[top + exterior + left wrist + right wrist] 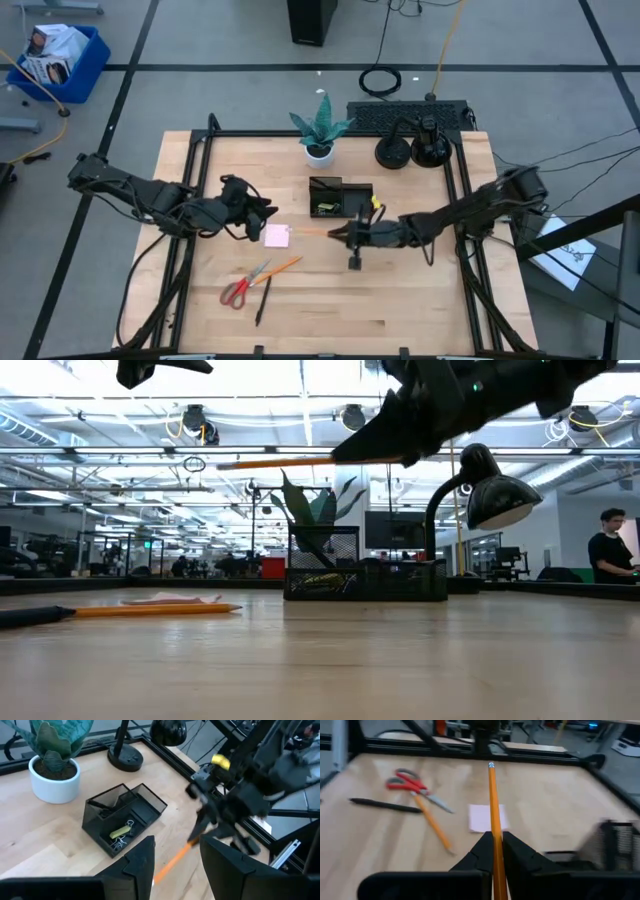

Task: Pick and place office supplies into organizer
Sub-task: Put the orange pencil into the black desk organizer

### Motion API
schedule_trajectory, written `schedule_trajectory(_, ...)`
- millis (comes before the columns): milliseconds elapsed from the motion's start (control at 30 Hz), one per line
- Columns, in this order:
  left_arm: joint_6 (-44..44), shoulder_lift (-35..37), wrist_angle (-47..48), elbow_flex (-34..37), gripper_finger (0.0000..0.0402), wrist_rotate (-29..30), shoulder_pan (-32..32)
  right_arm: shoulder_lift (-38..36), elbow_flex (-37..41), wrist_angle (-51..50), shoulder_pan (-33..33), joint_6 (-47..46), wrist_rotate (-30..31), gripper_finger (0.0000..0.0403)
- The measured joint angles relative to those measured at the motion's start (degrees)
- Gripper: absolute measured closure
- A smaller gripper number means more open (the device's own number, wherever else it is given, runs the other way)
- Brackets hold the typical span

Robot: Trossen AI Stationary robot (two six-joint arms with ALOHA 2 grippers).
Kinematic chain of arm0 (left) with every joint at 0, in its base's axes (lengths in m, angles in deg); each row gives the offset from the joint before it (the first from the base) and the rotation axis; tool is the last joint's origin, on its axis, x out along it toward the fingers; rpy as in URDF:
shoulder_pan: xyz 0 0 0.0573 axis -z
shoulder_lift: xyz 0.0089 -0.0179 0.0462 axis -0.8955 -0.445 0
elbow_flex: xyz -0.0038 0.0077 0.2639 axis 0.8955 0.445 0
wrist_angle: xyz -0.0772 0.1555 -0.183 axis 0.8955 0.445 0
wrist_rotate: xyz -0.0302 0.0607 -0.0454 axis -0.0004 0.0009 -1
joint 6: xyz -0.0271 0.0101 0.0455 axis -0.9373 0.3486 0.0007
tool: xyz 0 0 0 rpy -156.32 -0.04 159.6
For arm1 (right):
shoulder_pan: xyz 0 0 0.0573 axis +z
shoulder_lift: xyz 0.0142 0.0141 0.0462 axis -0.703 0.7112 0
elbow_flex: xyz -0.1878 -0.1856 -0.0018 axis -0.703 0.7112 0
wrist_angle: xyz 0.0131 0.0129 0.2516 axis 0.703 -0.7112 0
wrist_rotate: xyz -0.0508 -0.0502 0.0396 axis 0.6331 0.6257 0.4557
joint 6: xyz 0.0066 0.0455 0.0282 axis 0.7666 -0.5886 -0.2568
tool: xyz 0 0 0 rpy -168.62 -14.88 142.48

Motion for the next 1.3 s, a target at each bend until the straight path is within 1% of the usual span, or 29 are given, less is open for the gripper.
schedule_trajectory(100,0.0,-0.1,0.0,0.0,0.0240,-0.1,0.0,-4.9,0.0,-6.7,-2.0,0.8,0.1,0.0385)
schedule_trajectory(233,0.0,-0.2,0.0,0.0,0.0240,-0.1,0.0,-10.4,0.0,-13.0,-5.0,1.1,0.1,0.0385)
schedule_trajectory(433,0.3,-0.2,0.3,0.0,0.0240,-0.1,0.0,-16.6,0.0,-17.9,-9.2,2.0,0.0,0.0385)
schedule_trajectory(533,0.4,-0.2,0.5,0.0,0.0240,-0.1,0.0,-18.5,0.0,-19.6,-10.9,2.1,-0.1,0.0385)
schedule_trajectory(667,0.9,-0.2,0.5,0.0,0.0240,-0.1,0.0,-19.4,0.0,-22.0,-12.8,1.6,-0.8,0.0385)
schedule_trajectory(833,1.0,-0.2,0.6,0.0,0.0240,-0.4,0.0,-19.3,0.0,-22.8,-14.6,-1.2,-4.7,0.0385)
schedule_trajectory(967,1.0,-0.2,0.6,0.0,0.0240,-0.5,0.0,-19.3,-0.4,-23.3,-15.7,-2.2,-4.9,0.0385)
schedule_trajectory(1100,1.0,-0.2,0.8,0.0,0.0240,-0.5,0.0,-19.3,-4.3,-26.9,-17.1,-4.1,-6.5,0.0385)
schedule_trajectory(1300,1.1,-0.2,0.9,0.0,0.0240,-0.5,0.0,-19.3,-11.2,-37.4,-19.2,-5.8,-6.3,0.0385)
